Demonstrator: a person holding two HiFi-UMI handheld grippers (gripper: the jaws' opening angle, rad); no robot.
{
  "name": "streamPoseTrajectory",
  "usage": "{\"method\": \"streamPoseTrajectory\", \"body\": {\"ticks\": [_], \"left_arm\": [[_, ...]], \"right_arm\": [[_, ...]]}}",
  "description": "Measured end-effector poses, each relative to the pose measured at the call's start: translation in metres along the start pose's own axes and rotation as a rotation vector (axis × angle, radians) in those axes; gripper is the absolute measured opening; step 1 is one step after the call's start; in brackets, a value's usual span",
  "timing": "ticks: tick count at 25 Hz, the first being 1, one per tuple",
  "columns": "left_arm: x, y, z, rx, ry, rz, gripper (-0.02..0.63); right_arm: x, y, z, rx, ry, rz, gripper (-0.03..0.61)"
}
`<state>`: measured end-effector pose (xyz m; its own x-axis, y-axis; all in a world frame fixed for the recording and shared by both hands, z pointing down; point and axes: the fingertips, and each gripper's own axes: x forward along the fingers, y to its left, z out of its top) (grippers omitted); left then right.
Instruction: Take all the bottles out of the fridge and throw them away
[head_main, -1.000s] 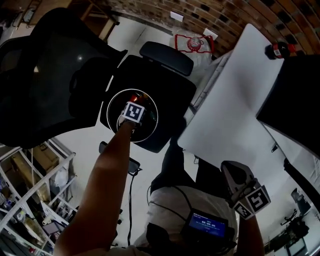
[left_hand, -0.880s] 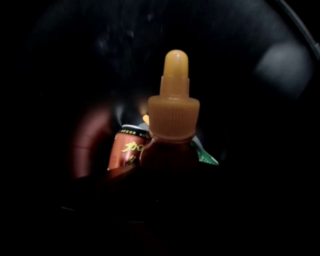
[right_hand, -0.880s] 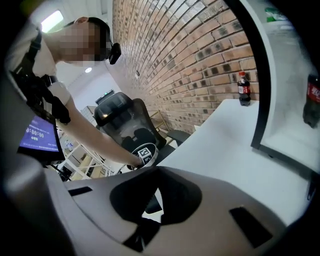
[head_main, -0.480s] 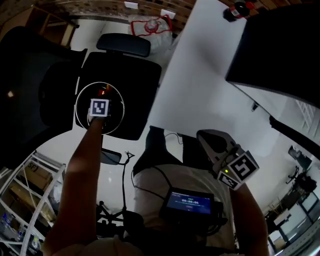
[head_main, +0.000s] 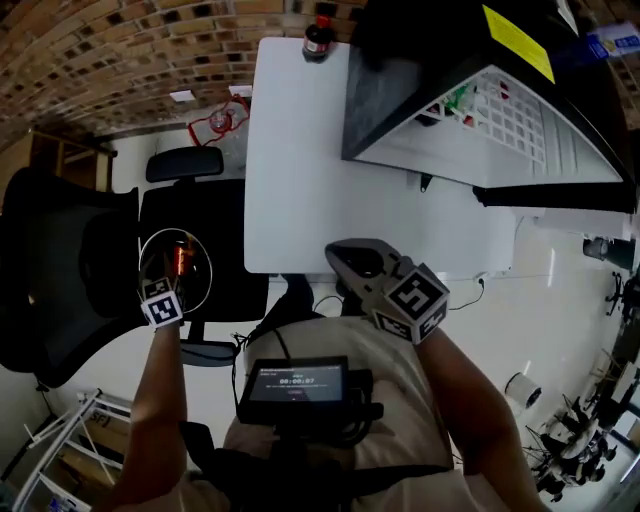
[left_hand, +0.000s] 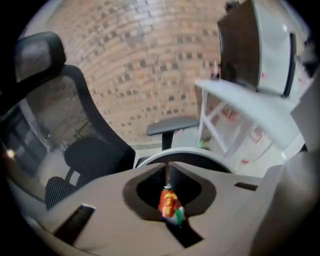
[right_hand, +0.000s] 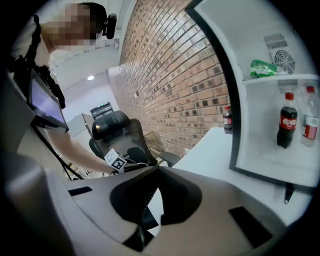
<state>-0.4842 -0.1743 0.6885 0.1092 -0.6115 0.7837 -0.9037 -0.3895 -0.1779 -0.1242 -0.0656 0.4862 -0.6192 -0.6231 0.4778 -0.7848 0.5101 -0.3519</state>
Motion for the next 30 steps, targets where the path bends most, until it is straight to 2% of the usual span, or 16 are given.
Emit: {"method": "streamPoseTrajectory", "body": {"ticks": [1,3,5,7,9,12,16,18,21,27,30], "left_arm": [[-0.014,-0.008,0.003,-0.034,-0.029,-0.046,0.013],[-0.039,-0.029,0.012,-0.132,-0.083,-0.168,0.012],[-0.058,-0.060,0.030,-0.251,-0.123,-0.318,0.011],[-0.076,-0.100,0.057,-0.307,-0.163,-0.472,0.009],[-0.093,-0.145,0.097,-0.288,-0.224,-0.609,0.011],[-0.120,-0.210,0.150,-0.241,-0.307,-0.773,0.011],[-0.159,-0.288,0.184,-0.090,-0.324,-0.954,0.011],[-0.169,-0.311,0.198,-0.035,-0.324,-1.003,0.009],[-0.165,-0.327,0.215,-0.017,-0.336,-1.028,0.009],[-0.169,-0.377,0.244,0.031,-0.334,-1.004,0.008],[-0.181,-0.418,0.258,0.101,-0.339,-1.013,0.008]], "right_arm": [[-0.007,-0.002,-0.001,0.003,-0.005,-0.011,0.005],[-0.021,-0.005,-0.004,0.015,-0.016,-0.034,0.005],[-0.030,-0.007,-0.006,0.033,-0.035,-0.055,0.005],[-0.037,-0.012,-0.005,0.042,-0.061,-0.077,0.005],[-0.044,-0.021,0.002,0.034,-0.097,-0.109,0.005],[-0.063,-0.039,0.011,0.040,-0.148,-0.169,0.005],[-0.095,-0.060,0.012,0.068,-0.191,-0.248,0.005],[-0.109,-0.067,0.011,0.082,-0.209,-0.274,0.003],[-0.129,-0.080,0.003,0.107,-0.238,-0.306,0.004],[-0.169,-0.119,-0.010,0.161,-0.295,-0.337,0.003],[-0.194,-0.134,-0.014,0.171,-0.324,-0.333,0.005]]}}
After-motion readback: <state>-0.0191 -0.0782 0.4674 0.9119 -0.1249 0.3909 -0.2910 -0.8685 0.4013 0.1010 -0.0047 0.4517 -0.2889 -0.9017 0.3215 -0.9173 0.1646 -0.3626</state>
